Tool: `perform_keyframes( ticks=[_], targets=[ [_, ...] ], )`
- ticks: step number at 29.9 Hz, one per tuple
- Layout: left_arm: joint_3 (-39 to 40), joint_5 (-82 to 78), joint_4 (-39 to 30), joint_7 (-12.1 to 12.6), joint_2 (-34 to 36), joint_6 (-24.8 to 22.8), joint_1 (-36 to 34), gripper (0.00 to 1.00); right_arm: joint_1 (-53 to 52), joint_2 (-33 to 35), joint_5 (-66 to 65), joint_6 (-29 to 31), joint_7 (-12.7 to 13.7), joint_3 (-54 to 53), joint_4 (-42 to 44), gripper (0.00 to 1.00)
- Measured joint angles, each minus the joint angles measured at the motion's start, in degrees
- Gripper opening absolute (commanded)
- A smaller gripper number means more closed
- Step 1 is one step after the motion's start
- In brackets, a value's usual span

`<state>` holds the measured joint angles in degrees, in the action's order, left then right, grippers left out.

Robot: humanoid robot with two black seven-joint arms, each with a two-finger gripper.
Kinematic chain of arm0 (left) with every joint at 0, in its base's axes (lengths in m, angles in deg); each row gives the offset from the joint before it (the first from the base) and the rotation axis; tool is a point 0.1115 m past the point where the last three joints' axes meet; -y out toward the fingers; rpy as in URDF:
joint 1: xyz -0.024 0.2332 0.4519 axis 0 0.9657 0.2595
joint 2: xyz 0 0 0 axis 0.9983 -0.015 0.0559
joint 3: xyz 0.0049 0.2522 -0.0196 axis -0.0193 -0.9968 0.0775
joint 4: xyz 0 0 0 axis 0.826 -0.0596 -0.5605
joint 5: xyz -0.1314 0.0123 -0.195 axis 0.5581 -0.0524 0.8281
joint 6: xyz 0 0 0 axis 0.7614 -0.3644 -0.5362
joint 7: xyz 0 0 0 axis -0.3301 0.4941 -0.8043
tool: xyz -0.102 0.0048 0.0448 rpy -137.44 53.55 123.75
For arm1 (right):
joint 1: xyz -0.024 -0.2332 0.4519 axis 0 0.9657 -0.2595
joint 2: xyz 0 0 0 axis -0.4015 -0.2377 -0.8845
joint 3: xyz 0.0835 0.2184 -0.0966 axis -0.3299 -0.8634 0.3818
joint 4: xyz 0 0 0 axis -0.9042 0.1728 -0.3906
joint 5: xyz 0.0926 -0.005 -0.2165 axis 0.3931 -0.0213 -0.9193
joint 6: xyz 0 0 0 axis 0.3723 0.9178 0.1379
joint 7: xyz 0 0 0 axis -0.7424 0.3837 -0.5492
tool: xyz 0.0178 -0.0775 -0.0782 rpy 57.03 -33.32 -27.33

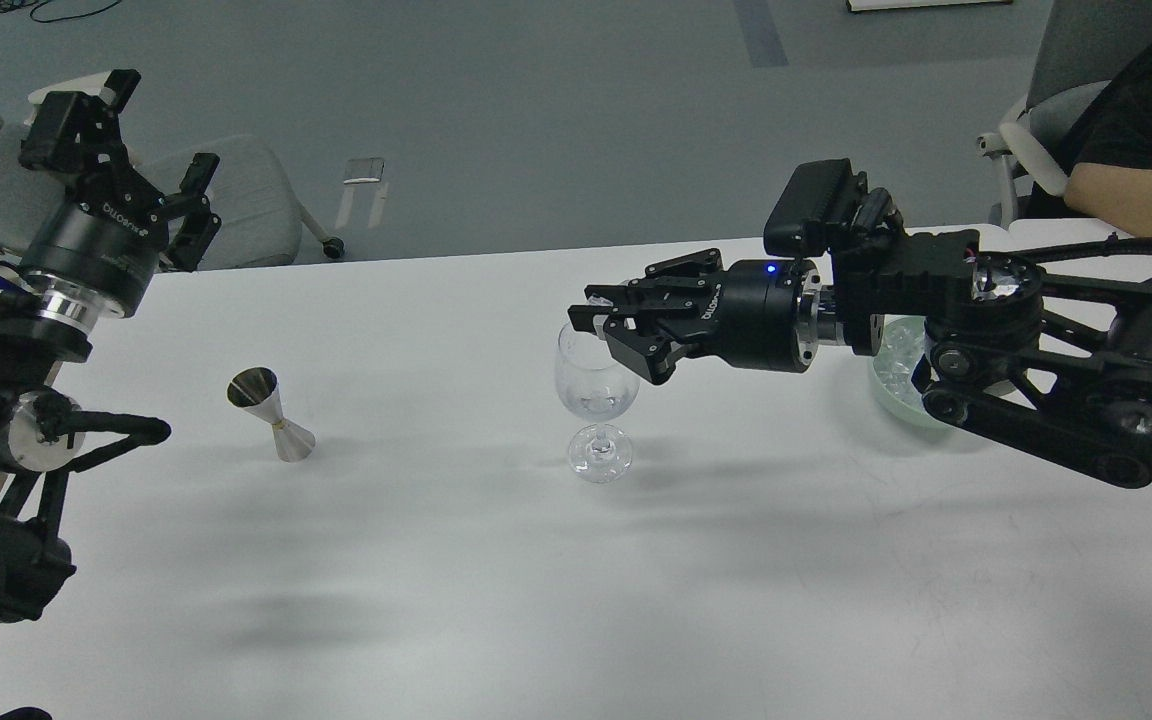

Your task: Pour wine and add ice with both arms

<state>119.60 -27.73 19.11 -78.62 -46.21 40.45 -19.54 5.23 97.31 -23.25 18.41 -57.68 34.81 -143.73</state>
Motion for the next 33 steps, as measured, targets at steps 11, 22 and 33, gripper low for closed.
perform_keyframes(
  ticks=[11, 22, 33],
  targets=[
    [0.1, 0.1, 0.1, -0.1, -0.1, 0.0, -0.3, 0.98, -0.7, -1.2, 0.1, 0.6, 0.7, 0.6, 0.7, 0.01],
    [0.1, 0.2, 0.1, -0.1, 0.0, 0.0, -0.6, 0.98, -1.0, -1.4, 0.3, 0.6, 0.9, 1.2, 0.7, 0.22],
    [0.2, 0.2, 0.1, -0.1, 0.0, 0.0, -0.6, 0.98, -1.1, -1.4, 0.5, 0.6, 0.8, 1.2, 0.7, 0.41]
  ],
)
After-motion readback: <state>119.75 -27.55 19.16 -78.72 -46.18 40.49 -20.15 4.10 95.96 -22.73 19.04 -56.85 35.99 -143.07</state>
